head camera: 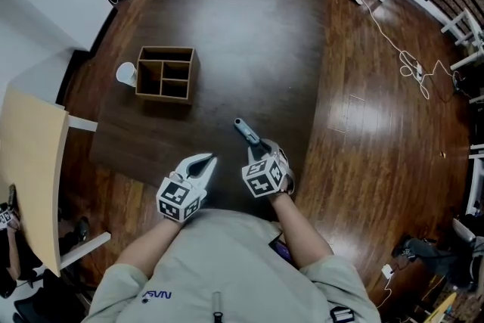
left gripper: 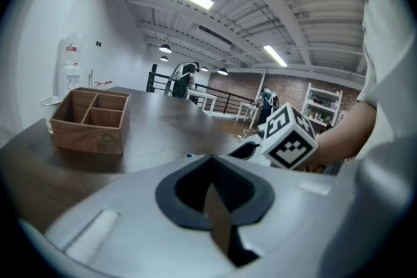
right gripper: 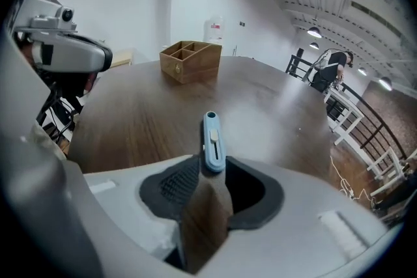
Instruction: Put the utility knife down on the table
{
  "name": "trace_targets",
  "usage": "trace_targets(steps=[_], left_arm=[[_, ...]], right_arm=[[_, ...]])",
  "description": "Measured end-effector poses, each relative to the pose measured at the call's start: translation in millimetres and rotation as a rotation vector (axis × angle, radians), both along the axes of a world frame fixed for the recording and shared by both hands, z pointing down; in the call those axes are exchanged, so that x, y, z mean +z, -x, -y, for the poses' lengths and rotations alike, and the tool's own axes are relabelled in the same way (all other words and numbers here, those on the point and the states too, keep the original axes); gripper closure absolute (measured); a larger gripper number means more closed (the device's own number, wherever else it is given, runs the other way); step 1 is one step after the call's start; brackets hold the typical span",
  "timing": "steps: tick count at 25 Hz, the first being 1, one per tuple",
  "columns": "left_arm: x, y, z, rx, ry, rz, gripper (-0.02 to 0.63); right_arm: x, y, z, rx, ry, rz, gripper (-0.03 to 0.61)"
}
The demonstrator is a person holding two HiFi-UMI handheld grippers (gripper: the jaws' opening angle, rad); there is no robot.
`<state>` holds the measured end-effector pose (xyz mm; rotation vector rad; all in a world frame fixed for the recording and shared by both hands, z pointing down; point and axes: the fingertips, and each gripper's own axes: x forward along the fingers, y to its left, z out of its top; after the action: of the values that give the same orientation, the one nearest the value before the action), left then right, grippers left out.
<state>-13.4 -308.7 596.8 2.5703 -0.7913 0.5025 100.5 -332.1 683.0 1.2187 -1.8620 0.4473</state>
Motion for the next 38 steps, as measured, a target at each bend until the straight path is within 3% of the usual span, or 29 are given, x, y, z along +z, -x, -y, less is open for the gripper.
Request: trace_targets(steps=[4,8,9,11,13,17,21,29,38], left_arm=[[0,14,-8,-0.012,-0.005,-0.015,0.612],[-6,31,-24,-0.021,-0.015,-0.029,0.612],[-8,35,-29,-0.022,-0.02,-0.035,0.612],[-11,45,-40,-0.027,-0.03,-0.05,0.612],[-15,59,-53,-0.04,-0.037,-0.07,0.612],[-21,93,-90,-0.071,-0.043,-0.123,0.612],[-45,128,-150,-0.089,-0.034,-0.228,0.612],[-93,154,-252,0.034,-0.079,-0.347,0.612],[-129,135,-317,0.153,-0.189,-0.392,0.612]], right_arm=[[-27,14,-7,0.056,-0.076,0.096,0.456],[-61,52,-32,0.009,-0.141,0.222,0.456],[-70,60,-40,0.0,-0.164,0.236,0.475],[-87,76,-58,-0.005,-0.207,0.262,0.577],[-100,94,-79,-0.002,-0.235,0.293,0.577],[-118,129,-122,0.003,-0.298,0.319,0.577],[-133,159,-181,0.064,-0.324,0.352,0.577],[-150,194,-284,0.092,-0.307,0.315,0.577],[-199,198,-331,0.098,-0.422,0.325,0.578]])
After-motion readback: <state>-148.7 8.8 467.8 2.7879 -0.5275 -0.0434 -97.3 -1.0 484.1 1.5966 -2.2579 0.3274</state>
